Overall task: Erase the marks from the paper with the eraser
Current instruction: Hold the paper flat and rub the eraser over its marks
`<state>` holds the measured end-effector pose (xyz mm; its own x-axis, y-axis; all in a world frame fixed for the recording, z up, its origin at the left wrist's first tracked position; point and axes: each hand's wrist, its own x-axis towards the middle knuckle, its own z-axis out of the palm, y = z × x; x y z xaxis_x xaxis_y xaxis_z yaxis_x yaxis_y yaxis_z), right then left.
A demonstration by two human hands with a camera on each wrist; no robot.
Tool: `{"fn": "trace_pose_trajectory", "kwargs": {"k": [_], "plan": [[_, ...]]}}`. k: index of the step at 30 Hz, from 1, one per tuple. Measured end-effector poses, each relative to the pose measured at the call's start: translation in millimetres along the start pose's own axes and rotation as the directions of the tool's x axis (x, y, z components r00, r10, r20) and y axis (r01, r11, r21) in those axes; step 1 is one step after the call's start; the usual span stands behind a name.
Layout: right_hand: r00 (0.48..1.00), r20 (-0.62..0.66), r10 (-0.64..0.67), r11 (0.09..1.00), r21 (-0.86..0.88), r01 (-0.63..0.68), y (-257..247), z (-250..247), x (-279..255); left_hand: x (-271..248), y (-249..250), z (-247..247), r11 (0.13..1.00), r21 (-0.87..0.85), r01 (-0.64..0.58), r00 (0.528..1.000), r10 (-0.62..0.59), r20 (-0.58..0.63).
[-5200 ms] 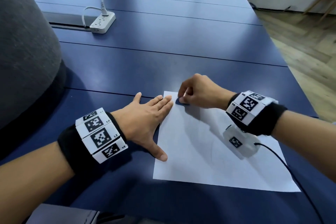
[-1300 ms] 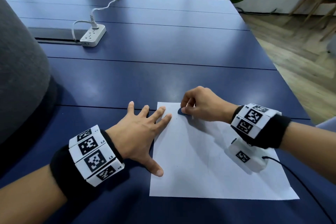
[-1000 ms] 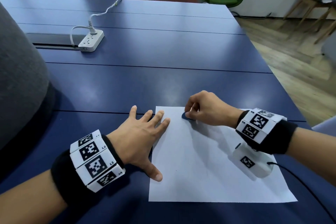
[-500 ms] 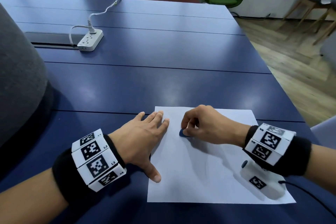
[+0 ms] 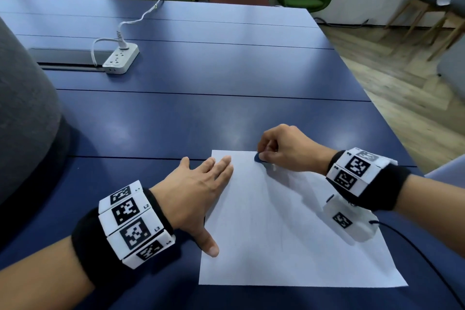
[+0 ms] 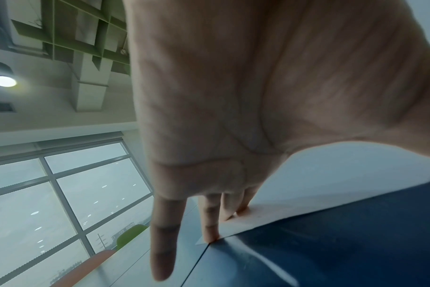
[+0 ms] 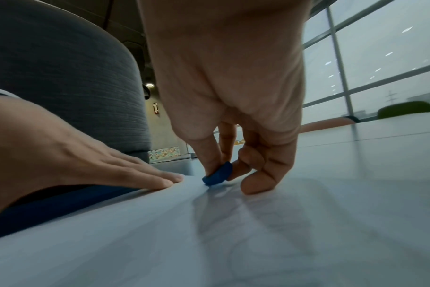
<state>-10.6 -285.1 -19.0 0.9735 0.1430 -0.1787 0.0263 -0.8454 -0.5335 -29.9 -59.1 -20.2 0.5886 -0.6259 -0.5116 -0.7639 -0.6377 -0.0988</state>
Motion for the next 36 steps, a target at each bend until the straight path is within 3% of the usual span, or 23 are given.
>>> {"fn": "trace_pose_trajectory", "kwargs": {"k": [2,6,12,17,22,27,32,36], "plan": [[1.0,-0.003,-0.006,1.0,0.005,0.006,-1,3,-3,0,1,-1,1.0,0.012,0.007,1.0,-0.007,0.011],[0.989,0.123,-0.08,0.996,-0.031,0.085,-10,14,-21,2,3,-2,0.999,0.035,0.012,1.0,-0.013,0.023],[1.0,-0.014,-0.018,1.0,0.0,0.018,-3,9,-13,2,4,-3,0.999,0.051,0.018,0.999,-0.019,0.036],[0.981,0.168,-0.093,0.994,-0.038,0.101,-15,20,-32,4,6,-3,0.998,0.059,0.033,0.999,-0.035,0.041],[0.999,0.033,-0.029,1.0,-0.004,0.03,-9,13,-23,6,8,-3,0.997,0.067,0.041,0.999,-0.043,0.027],[0.977,0.186,-0.102,0.994,-0.016,0.106,-19,23,-42,6,8,-3,0.997,0.07,0.04,0.999,-0.042,0.031],[0.999,0.033,-0.018,1.0,0.006,0.018,-10,14,-29,6,8,-4,0.997,0.07,0.042,0.999,-0.044,0.027],[0.98,0.175,-0.095,0.995,0.009,0.095,-20,24,-49,6,8,-4,0.997,0.063,0.046,0.998,-0.048,0.039]]}}
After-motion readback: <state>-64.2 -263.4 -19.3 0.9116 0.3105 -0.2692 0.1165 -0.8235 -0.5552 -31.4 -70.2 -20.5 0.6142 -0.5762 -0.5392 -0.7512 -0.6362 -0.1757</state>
